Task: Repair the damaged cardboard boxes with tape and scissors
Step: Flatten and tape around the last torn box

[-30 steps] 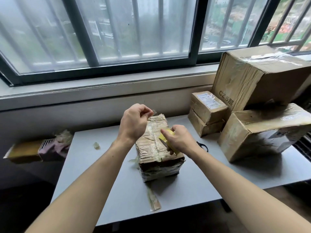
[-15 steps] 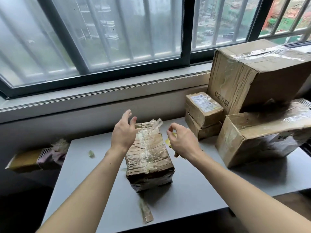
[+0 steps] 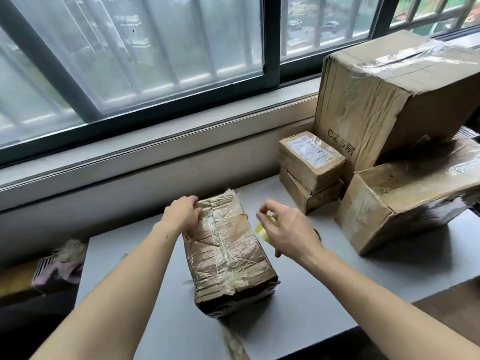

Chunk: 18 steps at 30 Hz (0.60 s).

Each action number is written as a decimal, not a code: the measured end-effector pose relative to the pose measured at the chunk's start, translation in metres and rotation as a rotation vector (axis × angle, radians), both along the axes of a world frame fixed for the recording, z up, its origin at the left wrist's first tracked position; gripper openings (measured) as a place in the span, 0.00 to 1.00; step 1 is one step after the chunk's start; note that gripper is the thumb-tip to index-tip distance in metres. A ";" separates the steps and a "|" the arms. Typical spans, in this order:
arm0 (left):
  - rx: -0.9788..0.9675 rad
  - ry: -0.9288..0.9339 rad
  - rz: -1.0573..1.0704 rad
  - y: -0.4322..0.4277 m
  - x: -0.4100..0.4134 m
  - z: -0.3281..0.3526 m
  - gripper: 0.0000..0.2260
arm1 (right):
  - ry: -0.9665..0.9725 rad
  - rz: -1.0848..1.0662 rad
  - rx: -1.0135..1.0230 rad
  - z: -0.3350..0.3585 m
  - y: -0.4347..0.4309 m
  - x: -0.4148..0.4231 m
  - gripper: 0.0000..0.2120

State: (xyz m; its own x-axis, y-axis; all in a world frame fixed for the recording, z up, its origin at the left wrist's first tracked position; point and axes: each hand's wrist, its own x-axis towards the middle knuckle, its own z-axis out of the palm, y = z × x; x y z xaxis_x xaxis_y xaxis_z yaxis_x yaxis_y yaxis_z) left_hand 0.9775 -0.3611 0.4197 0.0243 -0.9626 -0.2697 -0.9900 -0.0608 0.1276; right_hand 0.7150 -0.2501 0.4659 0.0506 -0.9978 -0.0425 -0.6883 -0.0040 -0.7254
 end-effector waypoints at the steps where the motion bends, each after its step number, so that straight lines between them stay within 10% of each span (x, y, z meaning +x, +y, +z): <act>1: -0.015 0.027 -0.009 -0.002 0.003 -0.005 0.19 | 0.001 -0.002 -0.008 -0.002 0.000 0.002 0.09; 18: -0.092 -0.018 0.644 0.102 0.060 0.006 0.18 | -0.059 0.169 -0.004 0.016 -0.022 0.029 0.08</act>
